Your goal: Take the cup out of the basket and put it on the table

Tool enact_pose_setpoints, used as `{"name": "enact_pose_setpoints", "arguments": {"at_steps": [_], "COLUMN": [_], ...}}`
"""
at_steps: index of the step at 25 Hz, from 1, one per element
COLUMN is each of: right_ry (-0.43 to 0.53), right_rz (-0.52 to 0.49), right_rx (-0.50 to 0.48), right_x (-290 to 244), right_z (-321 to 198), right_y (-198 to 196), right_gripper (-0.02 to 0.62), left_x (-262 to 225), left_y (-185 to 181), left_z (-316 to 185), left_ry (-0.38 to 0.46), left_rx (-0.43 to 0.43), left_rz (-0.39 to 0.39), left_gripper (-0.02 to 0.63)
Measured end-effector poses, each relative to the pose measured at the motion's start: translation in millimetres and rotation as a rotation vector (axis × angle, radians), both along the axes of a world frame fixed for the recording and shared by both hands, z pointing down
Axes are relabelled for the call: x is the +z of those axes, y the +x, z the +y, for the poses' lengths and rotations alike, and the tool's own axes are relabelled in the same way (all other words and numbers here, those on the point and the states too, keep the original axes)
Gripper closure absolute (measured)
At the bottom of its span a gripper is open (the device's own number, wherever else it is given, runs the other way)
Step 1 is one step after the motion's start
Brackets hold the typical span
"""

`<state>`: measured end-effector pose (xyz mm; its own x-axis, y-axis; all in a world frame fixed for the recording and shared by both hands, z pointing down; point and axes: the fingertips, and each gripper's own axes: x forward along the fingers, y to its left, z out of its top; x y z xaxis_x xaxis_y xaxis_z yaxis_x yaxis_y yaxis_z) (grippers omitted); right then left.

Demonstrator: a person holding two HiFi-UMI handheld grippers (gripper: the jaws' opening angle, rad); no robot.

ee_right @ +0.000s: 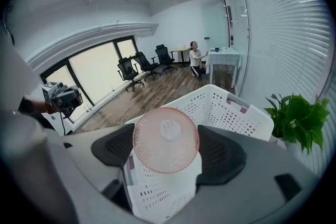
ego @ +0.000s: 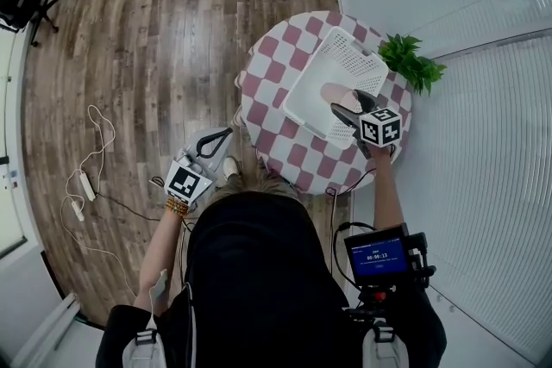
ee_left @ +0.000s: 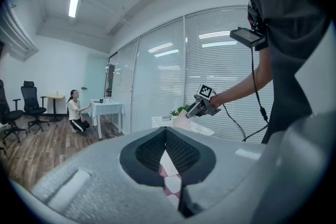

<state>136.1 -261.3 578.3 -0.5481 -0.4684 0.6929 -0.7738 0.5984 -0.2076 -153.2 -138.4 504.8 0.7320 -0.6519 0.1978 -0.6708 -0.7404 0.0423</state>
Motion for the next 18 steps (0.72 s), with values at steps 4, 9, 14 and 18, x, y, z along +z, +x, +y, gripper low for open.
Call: {"name": "enact_pose_setpoints", "arguments": {"at_steps": [4,9,14,18], "right_ry": [0.061,0.128,0.169,0.205], "right_rz": [-0.018,-0.069,-0.148,-0.193], "right_rx": [0.025,0.029,0.042,0.046], "right_x": [-17,-43,-64,-79], "right_z": [6,12,17,21], "right_y": [1,-9,-16,-22], "right_gripper": [0.215,0.215,0.215,0.215], "left_x": [1,0,1,1], "left_y": [8,18,26,29], "left_z": [-1,-4,-8,-11], "left_ry": [0.003,0.004,-0.004,0.0], "left_rx": [0.028,0.064,0.081,0.097], "left_rz": [0.0,-0.009,0.002,-0.007], "left_gripper": [0.604,0.604,0.604,0.604]}}
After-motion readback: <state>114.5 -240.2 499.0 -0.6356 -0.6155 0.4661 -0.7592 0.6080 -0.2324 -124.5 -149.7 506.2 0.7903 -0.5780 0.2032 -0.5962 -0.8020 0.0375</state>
